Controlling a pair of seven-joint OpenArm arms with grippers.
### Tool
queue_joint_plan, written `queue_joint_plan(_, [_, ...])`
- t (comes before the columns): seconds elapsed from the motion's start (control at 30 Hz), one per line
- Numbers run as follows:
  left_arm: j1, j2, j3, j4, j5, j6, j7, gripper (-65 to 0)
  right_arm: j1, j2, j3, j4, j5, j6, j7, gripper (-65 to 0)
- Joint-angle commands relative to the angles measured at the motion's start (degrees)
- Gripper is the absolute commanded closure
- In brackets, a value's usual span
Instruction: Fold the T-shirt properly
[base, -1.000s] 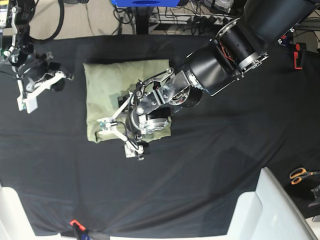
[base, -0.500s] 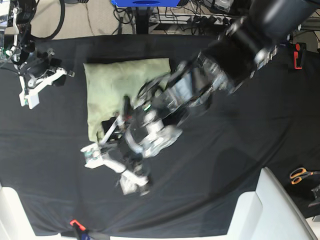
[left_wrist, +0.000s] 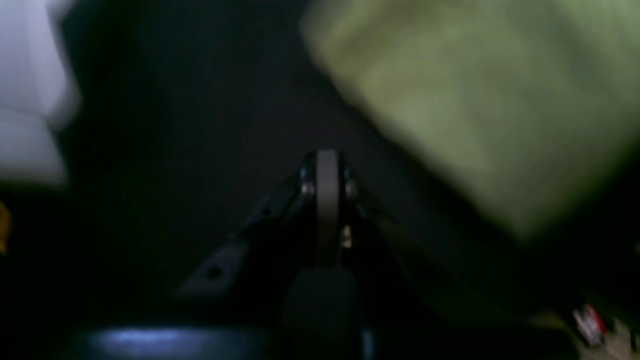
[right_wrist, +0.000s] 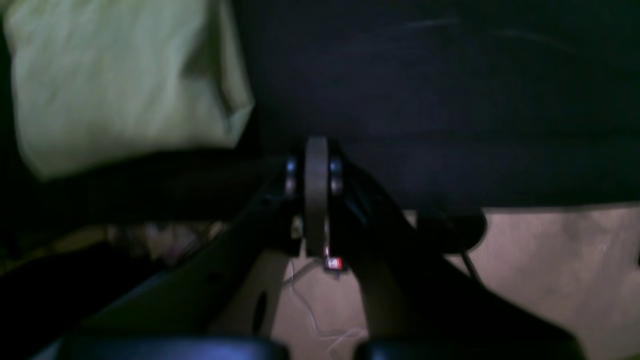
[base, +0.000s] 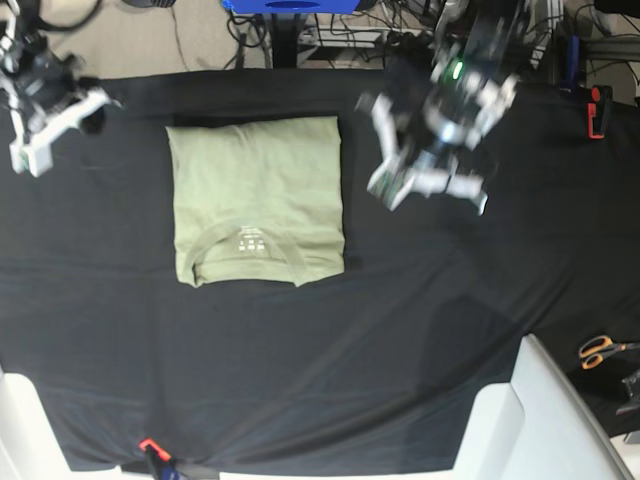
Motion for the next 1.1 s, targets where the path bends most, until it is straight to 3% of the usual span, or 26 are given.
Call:
queue_joint_plan(0.0, [2.6,-0.4,-1.4,1.4,-0.1,0.5,-3.5,0.0,-2.3,0.6,1.3,1.2,0.0,0.1,-0.2,0.0])
queue_joint_plan(0.13, [15.3,-0.6,-6.8,1.2,-0.1,0.5,-10.3,0.0,-10.9,0.6,6.2,1.5,0.0,0.6,0.0,0.0])
queue_joint_plan(0.27, [24.3,-0.4,-8.0,-1.3,-0.5,0.5,-13.6,0.0,-19.2,0.6,6.6,0.6,-1.5,0.7,0.5,0.0])
queue_joint_plan(0.33, [26.4,-0.4,-8.0,-5.4,-1.9,0.5,-15.1,0.0,-20.7,0.3,2.7,-2.0,-6.6,0.7,2.8,0.0])
queue_joint_plan(0.47, [26.3,0.3,-7.8,-20.1,-4.3,0.5,-21.4,0.0,-17.5,0.4,-10.3,-17.7,-24.7,0.7,12.9,0.0])
queue_joint_plan(0.57, [22.7,2.2,-7.1,-36.0,-3.2,0.5,-28.6,0.0,-11.0,0.5,-19.3,-35.8,-36.4,0.7,19.0,0.0])
queue_joint_plan(0.63, [18.5,3.7,-7.1,-47.9,-2.3,0.5,-33.5,0.0,-5.6,0.3,-23.4,-49.5,-40.7,0.6,23.2,0.0])
queue_joint_plan(0.73, [9.8,5.3,-7.2,-68.8,-0.8,0.5,-41.9,0.0,4.4,-0.1,-28.3,-72.7,-40.9,0.6,32.2,-0.3])
queue_joint_plan(0.9, [-11.6,6.0,-7.2,-109.6,-0.4,0.5,-50.1,0.0,20.0,-3.8,-34.5,-106.2,-40.9,0.5,54.2,-0.6])
queue_joint_plan(0.97, [-15.2,6.0,-7.3,-109.6,-0.3,0.5,-50.8,0.0,22.0,-5.0,-34.6,-109.7,-40.9,0.1,60.5,-0.6])
queue_joint_plan(1.07, [-15.4,5.9,-7.2,-109.0,-0.2,0.5,-49.5,0.0,21.8,-6.9,-34.6,-108.2,-40.9,0.1,64.6,-0.6])
